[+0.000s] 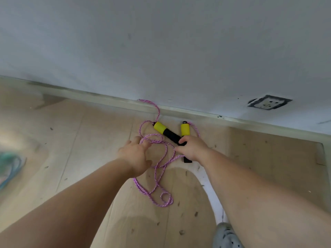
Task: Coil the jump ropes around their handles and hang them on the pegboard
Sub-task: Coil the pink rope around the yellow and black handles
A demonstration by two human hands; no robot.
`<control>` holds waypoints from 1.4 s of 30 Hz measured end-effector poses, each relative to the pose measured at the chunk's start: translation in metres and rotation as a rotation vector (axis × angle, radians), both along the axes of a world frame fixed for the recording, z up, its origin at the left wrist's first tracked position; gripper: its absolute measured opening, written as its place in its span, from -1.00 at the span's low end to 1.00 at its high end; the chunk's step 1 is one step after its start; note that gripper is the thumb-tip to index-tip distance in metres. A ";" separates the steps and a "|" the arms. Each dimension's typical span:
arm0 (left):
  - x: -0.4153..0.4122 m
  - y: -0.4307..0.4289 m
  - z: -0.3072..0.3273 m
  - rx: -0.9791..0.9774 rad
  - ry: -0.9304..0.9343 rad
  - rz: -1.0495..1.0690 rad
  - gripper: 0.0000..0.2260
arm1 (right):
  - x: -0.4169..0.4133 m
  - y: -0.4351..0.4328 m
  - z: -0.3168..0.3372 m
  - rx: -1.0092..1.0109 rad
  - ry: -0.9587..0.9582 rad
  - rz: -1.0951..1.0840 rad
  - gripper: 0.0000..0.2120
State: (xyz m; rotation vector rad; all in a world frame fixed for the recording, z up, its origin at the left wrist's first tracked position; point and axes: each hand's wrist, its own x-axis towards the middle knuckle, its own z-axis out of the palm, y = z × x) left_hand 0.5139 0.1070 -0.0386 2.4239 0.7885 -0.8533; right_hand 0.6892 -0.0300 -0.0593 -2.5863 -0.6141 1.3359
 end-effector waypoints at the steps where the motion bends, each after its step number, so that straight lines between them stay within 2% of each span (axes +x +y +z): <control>1: -0.006 0.000 -0.010 -0.007 0.028 0.006 -0.39 | -0.002 0.002 -0.010 -0.002 0.006 0.026 -0.70; 3: -0.019 -0.001 -0.027 -0.036 0.085 0.009 -0.39 | -0.006 0.005 -0.025 -0.019 0.033 0.108 -0.78; 6: -0.038 -0.003 -0.043 -0.096 0.133 0.050 -0.46 | -0.016 0.009 -0.036 -0.095 -0.026 0.236 -0.70; 11: -0.051 -0.008 -0.049 -0.126 0.142 0.130 -0.50 | -0.025 -0.002 -0.043 -0.004 -0.087 0.159 -0.73; 14: -0.046 -0.013 -0.043 -0.115 0.086 0.174 -0.48 | -0.034 -0.018 -0.039 0.000 -0.064 0.199 -0.66; 17: -0.032 -0.017 -0.035 -0.114 0.022 0.173 -0.45 | -0.044 -0.032 -0.044 -0.062 -0.064 0.236 -0.74; 21: -0.010 -0.039 -0.033 -0.173 -0.089 0.166 -0.59 | -0.070 -0.054 -0.054 -0.083 -0.065 0.198 -0.83; 24: 0.002 -0.064 -0.047 -0.325 -0.120 0.320 -0.64 | -0.099 -0.072 -0.062 -0.077 -0.054 0.155 -0.72; 26: 0.007 -0.079 -0.058 -0.420 -0.129 0.478 -0.70 | -0.119 -0.084 -0.059 -0.019 -0.044 0.200 -0.67; 28: 0.009 -0.090 -0.062 -0.538 -0.149 0.727 -0.78 | -0.132 -0.091 -0.051 0.039 -0.075 0.256 -0.59; 30: 0.010 -0.099 -0.052 -0.645 -0.202 0.986 -0.83 | -0.139 -0.088 -0.032 0.091 -0.023 0.145 -0.65; 32: 0.009 -0.102 -0.025 -0.683 -0.297 1.125 -0.85 | -0.139 -0.079 0.000 0.121 0.010 0.083 -0.64; 36: -0.001 -0.099 0.082 -0.681 -0.455 1.195 -0.91 | -0.138 -0.072 0.104 0.322 0.112 -0.021 -0.37; 37: -0.008 -0.099 0.117 -0.669 -0.483 1.187 -0.89 | -0.138 -0.073 0.140 0.367 0.150 -0.060 -0.41; 40: -0.029 -0.101 0.240 -0.663 -0.573 1.164 -0.76 | -0.136 -0.074 0.258 0.412 0.175 -0.042 -0.86; 42: -0.043 -0.105 0.332 -0.691 -0.625 1.127 -0.74 | -0.135 -0.079 0.341 0.443 0.199 -0.088 -0.91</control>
